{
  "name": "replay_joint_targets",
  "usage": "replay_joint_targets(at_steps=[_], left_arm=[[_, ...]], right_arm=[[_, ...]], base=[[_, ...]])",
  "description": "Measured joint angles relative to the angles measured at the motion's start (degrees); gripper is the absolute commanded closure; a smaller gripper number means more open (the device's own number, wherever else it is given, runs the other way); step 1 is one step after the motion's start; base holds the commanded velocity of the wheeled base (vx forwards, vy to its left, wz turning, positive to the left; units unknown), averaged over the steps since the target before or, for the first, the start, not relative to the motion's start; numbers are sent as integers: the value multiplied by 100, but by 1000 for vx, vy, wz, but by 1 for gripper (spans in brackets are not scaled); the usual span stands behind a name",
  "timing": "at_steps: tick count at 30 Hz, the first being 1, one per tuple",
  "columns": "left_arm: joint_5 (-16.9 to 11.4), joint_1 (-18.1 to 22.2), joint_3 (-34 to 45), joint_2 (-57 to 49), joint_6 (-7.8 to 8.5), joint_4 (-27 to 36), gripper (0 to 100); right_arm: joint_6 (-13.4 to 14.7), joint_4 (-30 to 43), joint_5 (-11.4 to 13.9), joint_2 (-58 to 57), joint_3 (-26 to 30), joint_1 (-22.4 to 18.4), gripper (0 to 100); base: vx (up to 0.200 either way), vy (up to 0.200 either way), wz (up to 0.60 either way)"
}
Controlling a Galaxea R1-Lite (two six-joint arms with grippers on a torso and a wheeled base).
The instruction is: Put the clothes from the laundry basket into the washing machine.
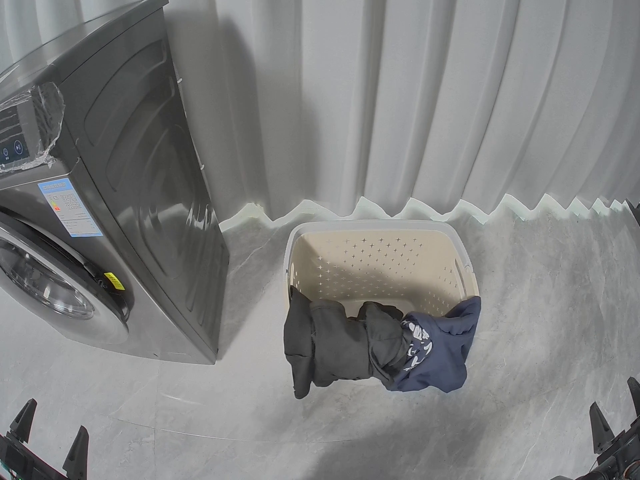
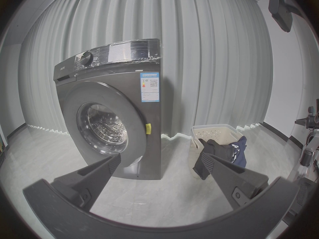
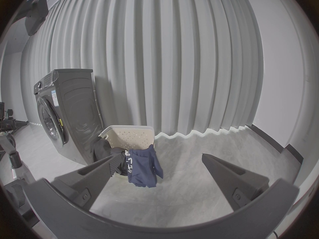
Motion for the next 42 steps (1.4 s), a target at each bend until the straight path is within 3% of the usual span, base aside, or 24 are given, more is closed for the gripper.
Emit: replay_joint_targets(at_steps=[27, 36, 42], left_arm=[[11, 2, 0, -2, -2, -2, 0], [9, 2, 0, 0, -2, 0, 0], [11, -2, 0, 0, -108, -7, 0]], right_arm=[[2, 1, 0, 0, 0, 5, 0], [0, 6, 24, 0, 0, 5, 0], [0, 4, 26, 2, 0, 0, 0]], base=[[0, 200, 0], [0, 0, 0], [-200, 0, 0]])
